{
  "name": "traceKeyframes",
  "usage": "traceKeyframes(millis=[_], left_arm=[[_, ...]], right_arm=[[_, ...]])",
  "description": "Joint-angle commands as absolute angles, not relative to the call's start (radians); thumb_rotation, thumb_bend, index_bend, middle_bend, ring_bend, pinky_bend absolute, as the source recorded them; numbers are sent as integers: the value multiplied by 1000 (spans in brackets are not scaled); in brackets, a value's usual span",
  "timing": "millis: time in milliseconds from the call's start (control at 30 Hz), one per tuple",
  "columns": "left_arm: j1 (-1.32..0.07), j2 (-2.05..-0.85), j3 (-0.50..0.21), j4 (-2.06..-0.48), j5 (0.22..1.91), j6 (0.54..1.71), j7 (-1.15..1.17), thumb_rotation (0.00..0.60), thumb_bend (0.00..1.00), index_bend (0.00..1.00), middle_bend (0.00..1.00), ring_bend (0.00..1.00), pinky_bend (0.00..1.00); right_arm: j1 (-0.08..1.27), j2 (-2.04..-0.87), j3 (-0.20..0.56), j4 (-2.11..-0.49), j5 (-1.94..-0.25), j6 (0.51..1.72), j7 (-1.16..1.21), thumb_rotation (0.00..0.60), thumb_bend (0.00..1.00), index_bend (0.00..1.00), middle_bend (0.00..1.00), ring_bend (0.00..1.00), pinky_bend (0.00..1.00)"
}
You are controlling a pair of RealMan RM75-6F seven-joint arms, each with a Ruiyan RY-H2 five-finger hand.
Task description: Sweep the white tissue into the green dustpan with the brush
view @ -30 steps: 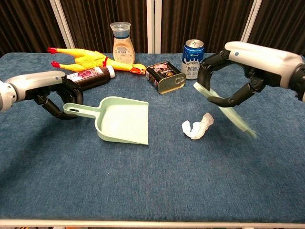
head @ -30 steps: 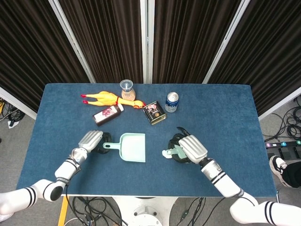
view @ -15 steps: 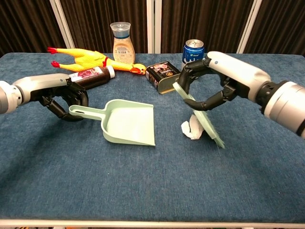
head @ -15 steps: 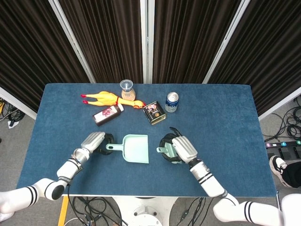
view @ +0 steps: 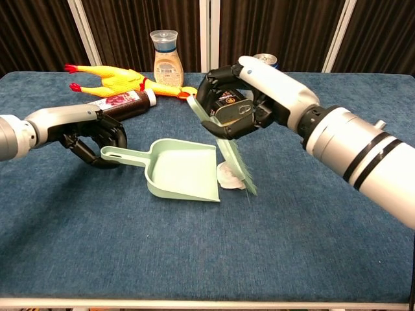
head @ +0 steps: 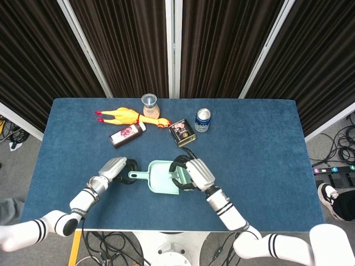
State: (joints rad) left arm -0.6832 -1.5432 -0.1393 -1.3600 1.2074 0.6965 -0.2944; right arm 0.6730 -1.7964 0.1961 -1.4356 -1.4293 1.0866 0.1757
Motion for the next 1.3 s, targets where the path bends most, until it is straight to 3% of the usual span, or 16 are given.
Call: traceKeyframes(millis=[33, 200, 600, 1300], left_arm=[[-689, -1554, -142, -1362, 1204, 691, -299, 600, 312, 578, 563, 420, 336], [-701, -1574, -153, -1374, 1199, 686, -305, 600, 312, 577, 562, 419, 337], [-693, -1568, -158, -1365, 1194, 712, -304, 600, 315, 577, 563, 419, 338], [-725, -1631, -179, -1351, 1209, 711, -325, 600, 315, 577, 562, 419, 337]], right_arm=[[679, -1813, 198, -1431, -1434, 1091, 175, 600, 477, 744, 564, 271, 8], [676, -1802, 200, -1449, -1447, 1108, 190, 600, 476, 745, 564, 272, 8], [613, -1614, 132, -1555, -1435, 1087, 221, 600, 519, 747, 564, 272, 8], [703, -1785, 200, -1454, -1432, 1038, 264, 600, 561, 753, 564, 265, 7]])
